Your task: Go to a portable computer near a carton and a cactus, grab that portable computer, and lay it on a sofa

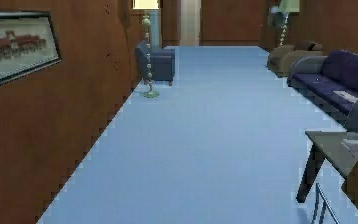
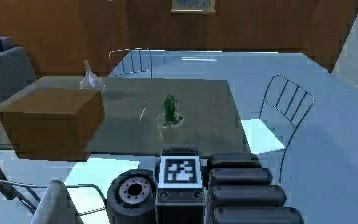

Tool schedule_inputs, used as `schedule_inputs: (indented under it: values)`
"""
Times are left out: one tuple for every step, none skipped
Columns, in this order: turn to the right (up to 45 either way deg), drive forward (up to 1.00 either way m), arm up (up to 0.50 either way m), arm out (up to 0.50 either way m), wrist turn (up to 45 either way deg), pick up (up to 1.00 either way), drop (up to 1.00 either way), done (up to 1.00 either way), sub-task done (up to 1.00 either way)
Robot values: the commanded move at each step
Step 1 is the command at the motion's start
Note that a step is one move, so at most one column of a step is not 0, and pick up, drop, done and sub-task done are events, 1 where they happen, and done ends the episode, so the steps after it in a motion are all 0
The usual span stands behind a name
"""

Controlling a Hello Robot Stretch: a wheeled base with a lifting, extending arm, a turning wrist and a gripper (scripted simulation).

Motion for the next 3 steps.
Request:
schedule_inputs:
  values:
    - [0.0, 1.00, 0.00, 0.00, 0.0, 0.00, 0.00, 0.00, 0.00]
    - [36.0, 0.00, 0.00, 0.00, 0.0, 0.00, 0.00, 0.00, 0.00]
    - [0.0, 1.00, 0.00, 0.00, 0.0, 0.00, 0.00, 0.00, 0.00]
